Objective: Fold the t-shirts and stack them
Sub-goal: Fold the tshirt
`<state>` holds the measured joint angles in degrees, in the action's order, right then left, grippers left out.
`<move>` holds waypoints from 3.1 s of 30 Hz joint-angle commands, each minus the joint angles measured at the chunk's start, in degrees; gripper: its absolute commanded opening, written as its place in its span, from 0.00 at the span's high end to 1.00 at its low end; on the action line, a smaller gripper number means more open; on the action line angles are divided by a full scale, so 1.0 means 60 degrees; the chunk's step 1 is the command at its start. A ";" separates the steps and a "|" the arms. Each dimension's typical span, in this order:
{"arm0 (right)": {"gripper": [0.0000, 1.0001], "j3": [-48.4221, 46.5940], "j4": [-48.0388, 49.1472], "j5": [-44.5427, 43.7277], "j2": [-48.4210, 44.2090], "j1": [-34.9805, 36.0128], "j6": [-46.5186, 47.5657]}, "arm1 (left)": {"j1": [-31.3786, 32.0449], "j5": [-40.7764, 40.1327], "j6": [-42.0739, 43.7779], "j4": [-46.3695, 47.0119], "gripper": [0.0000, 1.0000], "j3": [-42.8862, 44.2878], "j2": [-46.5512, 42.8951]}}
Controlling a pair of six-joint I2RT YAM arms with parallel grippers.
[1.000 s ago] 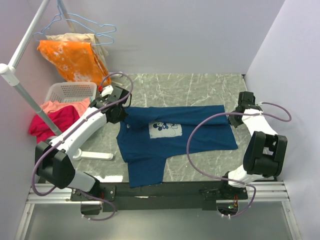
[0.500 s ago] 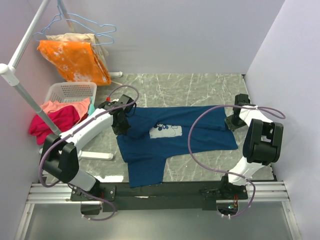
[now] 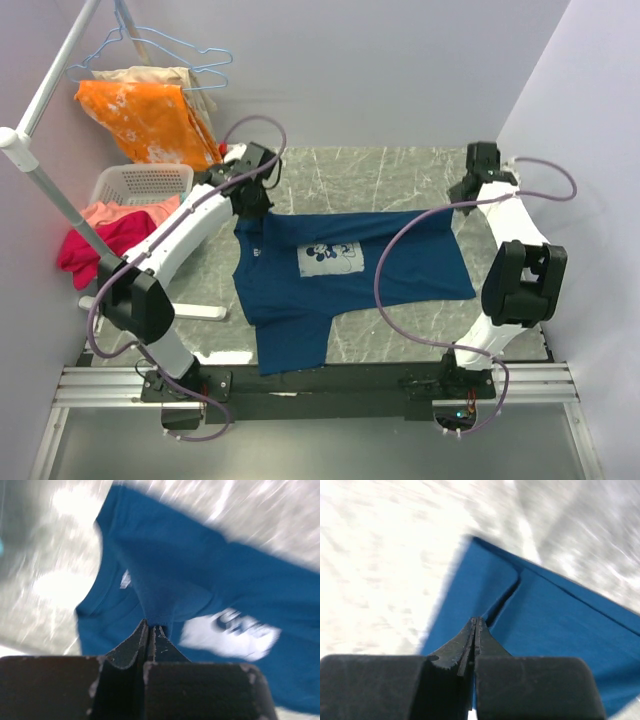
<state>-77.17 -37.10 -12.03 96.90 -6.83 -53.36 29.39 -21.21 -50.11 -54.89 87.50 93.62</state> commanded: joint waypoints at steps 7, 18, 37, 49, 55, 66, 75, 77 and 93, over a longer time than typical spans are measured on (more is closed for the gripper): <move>1.00 -0.2401 0.0148 -0.0646 0.1017 0.0113 0.0311 | -0.1264 -0.1327 0.0412 0.0608 0.99 0.2085 0.0992; 1.00 -0.3340 0.0734 -0.0529 0.2423 0.0113 -0.0041 | -0.1983 -0.0905 0.1217 0.1751 0.99 0.3666 0.2748; 1.00 -0.3851 0.4075 0.0335 0.3169 0.0171 -0.0071 | -0.2100 -0.0391 0.1583 0.1927 0.99 0.5439 0.4186; 1.00 -0.3591 0.2492 0.0379 0.3523 0.0084 -0.0467 | -0.2100 -0.0434 0.1160 0.1458 0.99 0.3758 0.3294; 1.00 -0.2857 0.2477 0.0189 0.3069 0.0055 -0.0466 | -0.2114 -0.0303 0.1144 0.1722 0.99 0.2906 0.2341; 1.00 -0.1759 0.2887 -0.0045 0.1810 -0.0004 -0.0379 | -0.2100 -0.0068 0.1393 0.1883 0.99 0.3126 0.1769; 1.00 -0.0865 0.3429 -0.0221 0.0814 -0.0004 -0.0335 | -0.1998 0.0327 0.1452 0.1942 0.99 0.2453 0.1579; 1.00 -0.0821 0.3503 -0.0294 0.0710 -0.0004 -0.0305 | -0.1925 0.0327 0.1437 0.1928 0.99 0.2306 0.1608; 1.00 -0.3807 0.2141 0.0028 0.2437 -0.0004 0.0807 | -0.1851 -0.0068 0.1978 0.2118 0.99 0.4735 0.3290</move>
<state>-93.60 -21.52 -10.96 108.53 -6.42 -51.77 18.09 -19.92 -40.71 -44.45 108.16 109.69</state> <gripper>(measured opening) 0.007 0.023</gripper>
